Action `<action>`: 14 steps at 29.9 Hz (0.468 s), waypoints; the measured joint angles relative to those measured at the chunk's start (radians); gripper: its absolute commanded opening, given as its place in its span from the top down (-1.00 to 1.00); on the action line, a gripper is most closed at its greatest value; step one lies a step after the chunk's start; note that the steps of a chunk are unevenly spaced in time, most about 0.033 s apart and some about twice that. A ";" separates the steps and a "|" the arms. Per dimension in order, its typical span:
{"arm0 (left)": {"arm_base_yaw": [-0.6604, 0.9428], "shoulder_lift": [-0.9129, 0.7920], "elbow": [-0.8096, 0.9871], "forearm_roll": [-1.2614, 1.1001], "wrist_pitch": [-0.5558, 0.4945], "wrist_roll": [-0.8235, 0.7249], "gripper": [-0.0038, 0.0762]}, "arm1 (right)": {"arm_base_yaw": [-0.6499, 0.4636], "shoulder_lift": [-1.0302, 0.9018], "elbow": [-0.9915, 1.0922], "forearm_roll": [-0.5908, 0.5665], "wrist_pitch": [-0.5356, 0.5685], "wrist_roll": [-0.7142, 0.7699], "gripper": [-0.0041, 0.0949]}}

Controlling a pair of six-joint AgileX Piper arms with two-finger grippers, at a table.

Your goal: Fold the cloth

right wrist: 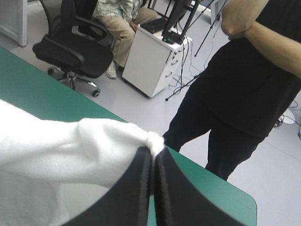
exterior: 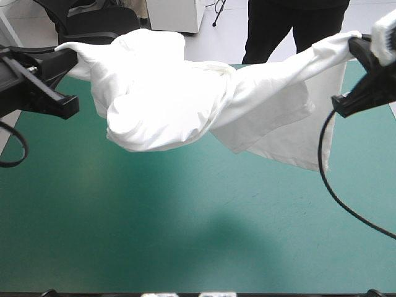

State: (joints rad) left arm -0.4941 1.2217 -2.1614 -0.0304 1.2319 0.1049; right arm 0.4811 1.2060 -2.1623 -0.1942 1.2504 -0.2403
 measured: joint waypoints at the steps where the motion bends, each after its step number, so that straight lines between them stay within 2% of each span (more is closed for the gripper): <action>1: 0.000 -0.010 -0.003 -0.016 0.000 0.000 0.95 | 0.000 -0.020 0.000 0.012 0.000 0.001 0.95; 9: 0.000 -0.089 0.042 -0.112 0.000 -0.012 0.95 | 0.000 -0.100 0.032 0.106 0.001 0.017 0.95; 14: 0.000 -0.195 0.244 -0.158 0.000 -0.041 0.95 | 0.000 -0.161 0.173 0.183 0.001 0.022 0.95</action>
State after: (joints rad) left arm -0.4941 1.0268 -1.9173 -0.1882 1.2319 0.0642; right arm 0.4811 1.0446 -1.9891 -0.0112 1.2514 -0.2183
